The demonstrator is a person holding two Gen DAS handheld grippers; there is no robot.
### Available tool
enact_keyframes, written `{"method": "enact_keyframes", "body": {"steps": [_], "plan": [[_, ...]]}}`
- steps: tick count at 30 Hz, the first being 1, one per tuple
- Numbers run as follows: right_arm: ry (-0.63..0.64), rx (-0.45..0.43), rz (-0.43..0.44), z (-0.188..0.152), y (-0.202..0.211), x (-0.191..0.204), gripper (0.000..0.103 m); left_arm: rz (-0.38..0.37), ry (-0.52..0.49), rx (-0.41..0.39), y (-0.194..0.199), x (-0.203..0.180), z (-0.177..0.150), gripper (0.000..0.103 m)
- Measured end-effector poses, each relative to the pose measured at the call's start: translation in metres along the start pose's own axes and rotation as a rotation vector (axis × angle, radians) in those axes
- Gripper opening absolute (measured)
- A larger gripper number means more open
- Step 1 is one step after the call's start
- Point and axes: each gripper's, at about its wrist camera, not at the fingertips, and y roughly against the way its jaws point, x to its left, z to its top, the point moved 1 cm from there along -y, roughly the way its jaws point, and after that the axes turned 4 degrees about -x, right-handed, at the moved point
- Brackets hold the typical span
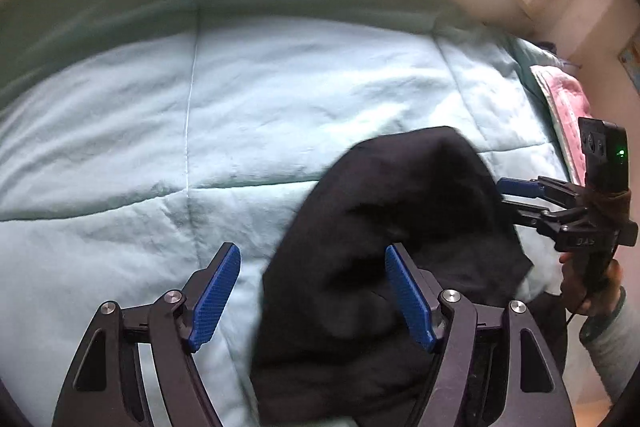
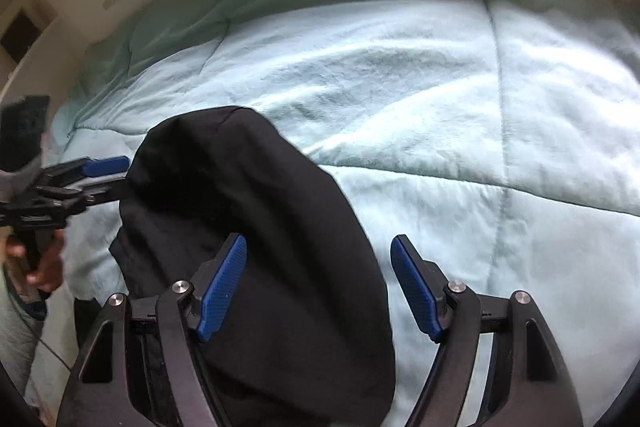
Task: Fold large clothes
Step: 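Close both tools on the hood and lift it toward the jacket body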
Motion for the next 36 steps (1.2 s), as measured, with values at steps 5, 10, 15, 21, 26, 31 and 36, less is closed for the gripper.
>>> {"method": "enact_keyframes", "body": {"steps": [5, 10, 15, 21, 26, 31, 36], "plan": [[-0.04, 0.084, 0.148, 0.001, -0.028, -0.015, 0.078, -0.175, 0.133, 0.043, -0.039, 0.025, 0.007, 0.076], [0.044, 0.075, 0.141, 0.0, -0.025, -0.008, 0.03, -0.243, 0.082, 0.031, -0.042, -0.005, 0.001, 0.026], [0.146, -0.042, 0.144, -0.02, 0.049, 0.017, 0.022, -0.29, 0.015, -0.063, 0.027, -0.025, -0.022, 0.023], [0.28, -0.132, 0.076, -0.072, 0.14, 0.071, 0.022, -0.259, -0.138, -0.142, 0.14, -0.075, -0.078, 0.023], [0.318, -0.17, 0.048, -0.121, 0.201, 0.112, 0.022, -0.243, -0.211, -0.157, 0.212, -0.118, -0.142, 0.023], [0.339, -0.148, 0.022, -0.193, 0.243, 0.139, 0.022, -0.22, -0.244, -0.113, 0.251, -0.153, -0.221, 0.023], [0.291, -0.07, -0.003, -0.263, 0.242, 0.144, 0.023, -0.185, -0.208, -0.021, 0.234, -0.165, -0.294, 0.024]]}}
